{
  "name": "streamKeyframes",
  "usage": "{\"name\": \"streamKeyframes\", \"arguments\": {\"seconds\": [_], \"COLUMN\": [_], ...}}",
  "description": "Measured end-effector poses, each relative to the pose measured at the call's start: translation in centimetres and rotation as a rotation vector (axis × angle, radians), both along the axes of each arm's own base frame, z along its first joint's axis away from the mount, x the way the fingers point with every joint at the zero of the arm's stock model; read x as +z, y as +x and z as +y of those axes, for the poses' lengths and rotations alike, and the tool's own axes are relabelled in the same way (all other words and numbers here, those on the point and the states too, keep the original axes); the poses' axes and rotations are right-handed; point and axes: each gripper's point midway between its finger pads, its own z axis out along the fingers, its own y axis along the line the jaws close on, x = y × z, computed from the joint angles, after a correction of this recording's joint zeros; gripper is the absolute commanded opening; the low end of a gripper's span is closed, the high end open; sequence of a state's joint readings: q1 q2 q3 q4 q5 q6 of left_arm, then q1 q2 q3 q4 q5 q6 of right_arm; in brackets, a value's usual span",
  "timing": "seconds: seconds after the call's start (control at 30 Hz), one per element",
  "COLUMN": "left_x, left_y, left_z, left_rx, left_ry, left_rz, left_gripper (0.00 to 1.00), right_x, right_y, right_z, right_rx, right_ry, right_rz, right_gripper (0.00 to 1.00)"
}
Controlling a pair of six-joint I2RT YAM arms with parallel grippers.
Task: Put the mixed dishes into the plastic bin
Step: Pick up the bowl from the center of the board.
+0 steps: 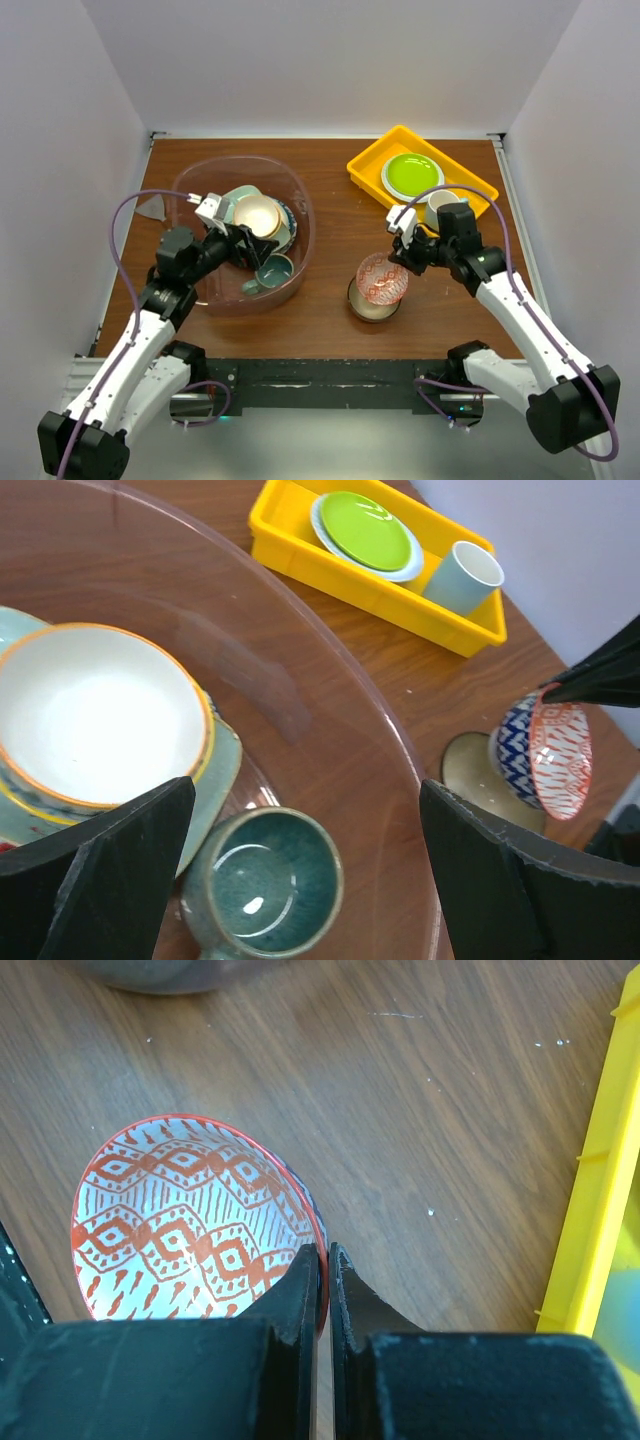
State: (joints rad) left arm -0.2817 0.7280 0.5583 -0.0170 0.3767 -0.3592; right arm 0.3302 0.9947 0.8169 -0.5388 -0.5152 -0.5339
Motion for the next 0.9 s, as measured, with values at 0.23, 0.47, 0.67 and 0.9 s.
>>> {"name": "streamKeyframes", "arguments": {"seconds": [0.23, 0.47, 0.67, 0.9], "left_x": [0.6, 0.1, -0.7, -0.3], "left_y": [-1.4, -4.5, -5.5, -6.3], "left_z": [-2.0, -7.1, -10.3, -13.6], "left_rx": [-0.067, -0.194, -0.215, -0.237], "left_ry": [-0.103, -0.115, -0.078, -0.036], "left_rz": [0.049, 0.114, 0.159, 0.160], "left_gripper": [1.00, 1.00, 1.00, 1.00], "right_x": [0.5, 0.6, 0.7, 1.0], "right_y": [0.0, 0.1, 0.1, 0.0], "right_z": [-0.3, -0.4, -0.5, -0.5], "right_rx": [-0.025, -0.035, -0.038, -0.036], "right_ry": [0.019, 0.024, 0.025, 0.034], "right_rz": [-0.001, -0.001, -0.003, -0.012], "right_gripper": [0.00, 0.00, 0.00, 0.00]}}
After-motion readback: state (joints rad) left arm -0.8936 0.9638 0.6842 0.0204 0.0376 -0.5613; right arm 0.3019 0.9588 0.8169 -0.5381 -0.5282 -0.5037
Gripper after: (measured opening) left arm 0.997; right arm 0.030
